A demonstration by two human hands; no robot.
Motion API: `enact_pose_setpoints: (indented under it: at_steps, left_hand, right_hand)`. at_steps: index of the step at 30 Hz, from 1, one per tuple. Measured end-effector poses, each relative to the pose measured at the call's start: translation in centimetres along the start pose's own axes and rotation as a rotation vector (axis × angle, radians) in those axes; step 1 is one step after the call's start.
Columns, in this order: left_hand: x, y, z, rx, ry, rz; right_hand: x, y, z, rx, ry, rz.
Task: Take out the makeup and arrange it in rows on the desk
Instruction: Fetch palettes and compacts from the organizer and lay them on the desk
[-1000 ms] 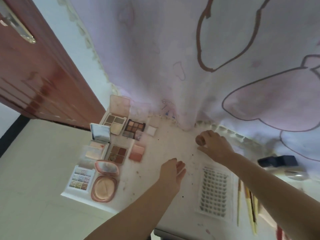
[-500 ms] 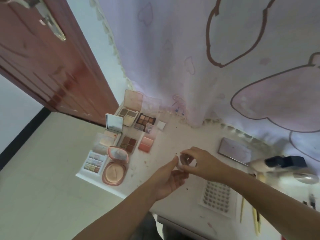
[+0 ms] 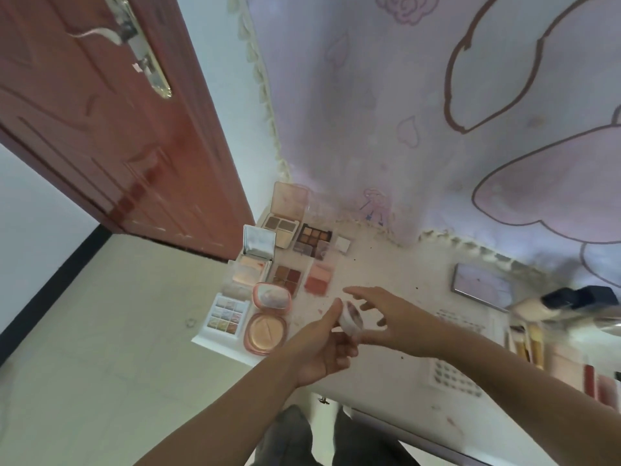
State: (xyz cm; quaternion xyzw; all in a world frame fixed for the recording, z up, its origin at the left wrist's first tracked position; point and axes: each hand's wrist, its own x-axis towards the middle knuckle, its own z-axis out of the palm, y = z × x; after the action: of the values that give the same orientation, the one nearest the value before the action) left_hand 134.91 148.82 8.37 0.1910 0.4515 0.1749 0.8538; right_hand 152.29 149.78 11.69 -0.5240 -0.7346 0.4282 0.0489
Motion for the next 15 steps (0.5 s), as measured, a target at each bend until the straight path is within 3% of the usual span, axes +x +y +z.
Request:
enact_pose_setpoints:
  at_steps: [2,4,9,12,15]
  left_hand:
    - [0.2,0.4,0.2,0.077,0.026,0.031]
    - [0.5,0.8,0.3,0.101,0.030,0.035]
    - [1.5,1.5,0.1,0.064,-0.020,-0.064]
    - [2.5,1.9,0.2,-0.025,0.007,-0.120]
    - [4.1,2.6,0.8,-0.086,0.036,-0.044]
  right_hand:
    - [0.2,-0.5,0.0,-0.009,0.008,0.179]
    - [0.3,-0.8,-0.1,-0.012,-0.003,0.242]
    - [-0.9,-0.2,-0.9,-0.010,0.057,0.151]
    - [-1.8,2.0,-1.7,0.155,0.200,0.162]
    - [-1.6,5.4,-2.8,0.410,0.339,0.284]
